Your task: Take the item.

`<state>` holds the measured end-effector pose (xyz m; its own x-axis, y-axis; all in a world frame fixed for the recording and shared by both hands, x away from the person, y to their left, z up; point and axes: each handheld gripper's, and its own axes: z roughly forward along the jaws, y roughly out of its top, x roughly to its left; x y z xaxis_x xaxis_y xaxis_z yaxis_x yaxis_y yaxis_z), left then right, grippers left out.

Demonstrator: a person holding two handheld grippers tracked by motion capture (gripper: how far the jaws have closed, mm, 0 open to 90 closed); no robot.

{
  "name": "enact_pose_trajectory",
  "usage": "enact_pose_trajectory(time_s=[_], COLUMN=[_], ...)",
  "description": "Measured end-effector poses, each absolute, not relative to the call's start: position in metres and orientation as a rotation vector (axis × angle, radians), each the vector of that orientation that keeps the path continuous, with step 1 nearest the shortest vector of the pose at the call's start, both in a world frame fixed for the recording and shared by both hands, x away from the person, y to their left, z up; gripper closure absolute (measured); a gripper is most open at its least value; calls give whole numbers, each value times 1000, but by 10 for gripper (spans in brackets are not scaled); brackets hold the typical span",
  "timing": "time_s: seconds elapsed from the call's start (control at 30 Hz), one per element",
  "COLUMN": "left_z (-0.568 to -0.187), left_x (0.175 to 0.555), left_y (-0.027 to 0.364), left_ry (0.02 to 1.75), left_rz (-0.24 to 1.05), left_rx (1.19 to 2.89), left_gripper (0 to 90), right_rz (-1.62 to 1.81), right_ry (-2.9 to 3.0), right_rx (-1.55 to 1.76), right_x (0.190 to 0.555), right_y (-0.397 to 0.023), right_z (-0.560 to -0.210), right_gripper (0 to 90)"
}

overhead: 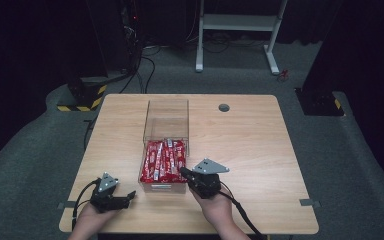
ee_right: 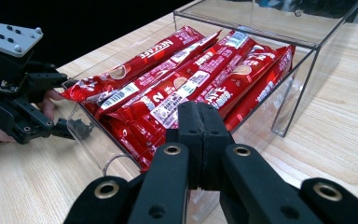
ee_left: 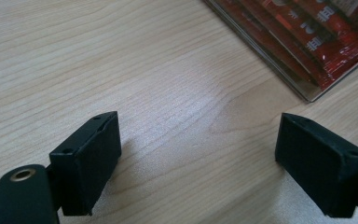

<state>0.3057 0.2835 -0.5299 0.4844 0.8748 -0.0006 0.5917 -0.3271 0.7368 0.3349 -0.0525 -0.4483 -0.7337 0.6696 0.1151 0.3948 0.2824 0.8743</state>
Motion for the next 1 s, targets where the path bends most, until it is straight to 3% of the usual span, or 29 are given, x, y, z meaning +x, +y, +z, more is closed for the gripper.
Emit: enact_pose_trajectory(time_s=[1.0], left_z=[-530], left_x=[306], left_y=[283], left_ry=[1201], left_rz=[533], left_rx=[2049], left_gripper=[148], right_rz=[1468], right_ry=[2227], right_rx=[954], right_x=[336], right_y=[-60], right_z=[-437], right_gripper=[900])
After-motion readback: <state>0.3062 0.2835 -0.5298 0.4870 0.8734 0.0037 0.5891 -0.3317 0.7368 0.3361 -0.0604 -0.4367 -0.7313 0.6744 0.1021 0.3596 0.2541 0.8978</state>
